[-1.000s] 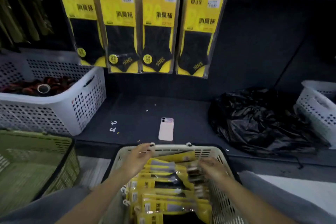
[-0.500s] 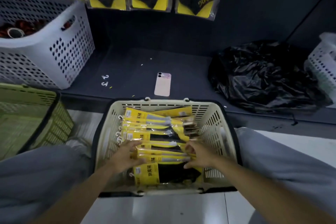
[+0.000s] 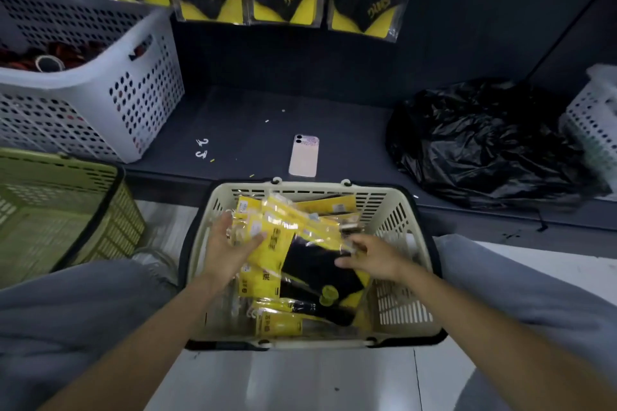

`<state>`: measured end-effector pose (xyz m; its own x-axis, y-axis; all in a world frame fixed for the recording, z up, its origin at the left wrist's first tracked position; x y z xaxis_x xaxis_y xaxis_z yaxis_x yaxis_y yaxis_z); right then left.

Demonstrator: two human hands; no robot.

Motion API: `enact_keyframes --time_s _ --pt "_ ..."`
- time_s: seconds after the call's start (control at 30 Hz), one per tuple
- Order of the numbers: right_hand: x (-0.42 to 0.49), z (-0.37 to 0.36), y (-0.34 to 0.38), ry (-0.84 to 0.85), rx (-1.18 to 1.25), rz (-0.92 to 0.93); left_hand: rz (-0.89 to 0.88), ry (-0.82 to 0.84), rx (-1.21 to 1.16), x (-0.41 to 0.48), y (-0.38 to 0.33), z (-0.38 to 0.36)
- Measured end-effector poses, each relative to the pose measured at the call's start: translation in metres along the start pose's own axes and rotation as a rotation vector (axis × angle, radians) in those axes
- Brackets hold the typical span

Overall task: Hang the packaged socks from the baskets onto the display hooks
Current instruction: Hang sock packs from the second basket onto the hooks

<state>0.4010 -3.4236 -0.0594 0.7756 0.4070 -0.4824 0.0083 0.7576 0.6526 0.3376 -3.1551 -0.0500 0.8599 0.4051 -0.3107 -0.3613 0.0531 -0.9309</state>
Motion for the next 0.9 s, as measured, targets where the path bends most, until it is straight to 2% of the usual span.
enact_keyframes --time_s 0.07,0.17,0.27,0.43,0.5,0.57,0.67,0.9 --pt "-0.006 0.024 0.023 -0.116 0.211 0.048 0.079 0.018 -0.127 0.003 -0.021 -0.006" --pt "-0.016 0.051 0.062 -0.194 0.436 0.121 0.208 0.259 -0.329 -0.006 -0.059 -0.036" --pt "-0.026 0.07 0.102 -0.193 0.627 0.222 0.128 0.388 -0.427 -0.014 -0.12 -0.056" --pt "-0.04 0.104 0.15 -0.148 0.704 0.351 -0.138 0.368 -0.393 -0.013 -0.215 -0.049" --pt "-0.044 0.127 0.166 -0.247 0.641 0.384 -0.243 0.328 -0.364 -0.01 -0.239 -0.042" --pt "-0.051 0.157 0.182 -0.418 0.599 0.426 -0.327 0.284 -0.334 -0.007 -0.257 -0.037" --pt "-0.064 0.195 0.209 -0.605 0.603 0.508 -0.383 0.234 -0.333 0.0 -0.278 -0.037" --pt "-0.063 0.22 0.244 -0.695 0.681 0.511 -0.526 0.246 -0.287 0.007 -0.306 -0.048"
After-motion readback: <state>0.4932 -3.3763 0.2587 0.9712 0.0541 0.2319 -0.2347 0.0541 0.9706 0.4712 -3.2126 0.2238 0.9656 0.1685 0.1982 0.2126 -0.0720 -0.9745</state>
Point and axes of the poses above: each hand's wrist, its own x-axis towards the middle knuckle, its own z-axis out of the back of the hand, y = z × x, the point moved 7 cm from there along x, towards the middle knuckle, and after that the axes turned 6 degrees about -x, right-handed, at the moved point
